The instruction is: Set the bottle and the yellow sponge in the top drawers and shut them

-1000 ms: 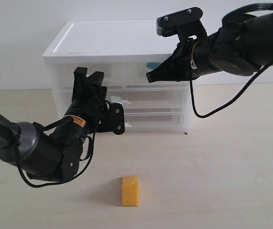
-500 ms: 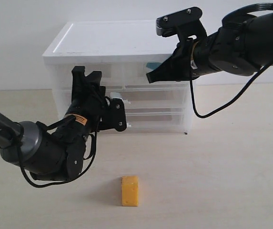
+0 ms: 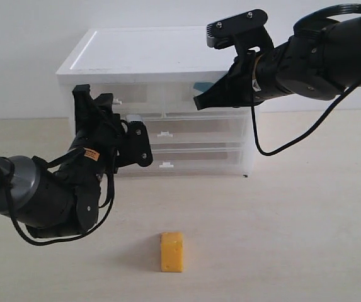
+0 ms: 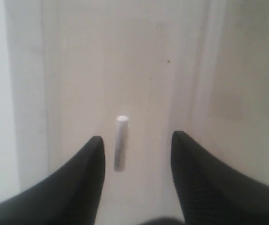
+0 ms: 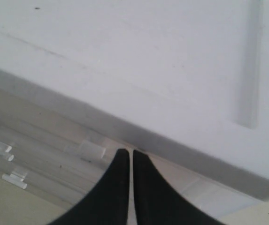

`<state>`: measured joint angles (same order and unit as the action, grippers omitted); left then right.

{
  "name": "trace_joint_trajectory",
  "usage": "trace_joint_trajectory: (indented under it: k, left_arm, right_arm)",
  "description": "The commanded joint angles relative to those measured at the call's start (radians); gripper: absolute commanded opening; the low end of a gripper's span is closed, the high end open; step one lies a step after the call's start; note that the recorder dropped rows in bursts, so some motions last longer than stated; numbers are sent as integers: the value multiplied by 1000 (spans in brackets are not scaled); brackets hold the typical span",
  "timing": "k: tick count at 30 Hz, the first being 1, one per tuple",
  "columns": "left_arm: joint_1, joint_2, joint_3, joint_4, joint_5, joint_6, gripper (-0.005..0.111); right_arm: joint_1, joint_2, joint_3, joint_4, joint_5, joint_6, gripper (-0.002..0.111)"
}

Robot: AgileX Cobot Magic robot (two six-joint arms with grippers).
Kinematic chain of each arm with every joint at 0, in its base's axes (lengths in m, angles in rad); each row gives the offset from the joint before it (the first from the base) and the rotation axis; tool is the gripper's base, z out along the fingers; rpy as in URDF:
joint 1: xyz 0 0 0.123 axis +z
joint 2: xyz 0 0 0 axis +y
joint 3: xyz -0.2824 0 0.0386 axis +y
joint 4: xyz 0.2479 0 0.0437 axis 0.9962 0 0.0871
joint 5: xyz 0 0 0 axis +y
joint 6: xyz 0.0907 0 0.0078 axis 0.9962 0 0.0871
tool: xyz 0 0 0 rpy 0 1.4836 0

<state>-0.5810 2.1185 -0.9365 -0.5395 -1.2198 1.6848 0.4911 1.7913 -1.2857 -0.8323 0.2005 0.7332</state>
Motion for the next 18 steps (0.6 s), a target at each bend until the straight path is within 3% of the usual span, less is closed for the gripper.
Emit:
trace_joint_trajectory:
  k: [1, 18]
  left_arm:
    - [8, -7, 2, -22, -1, -2, 42]
    - [12, -7, 2, -2, -1, 30, 38]
  right_arm:
    - [-3, -3, -12, -10, 5, -10, 0]
    - [-3, -3, -12, -10, 5, -10, 0]
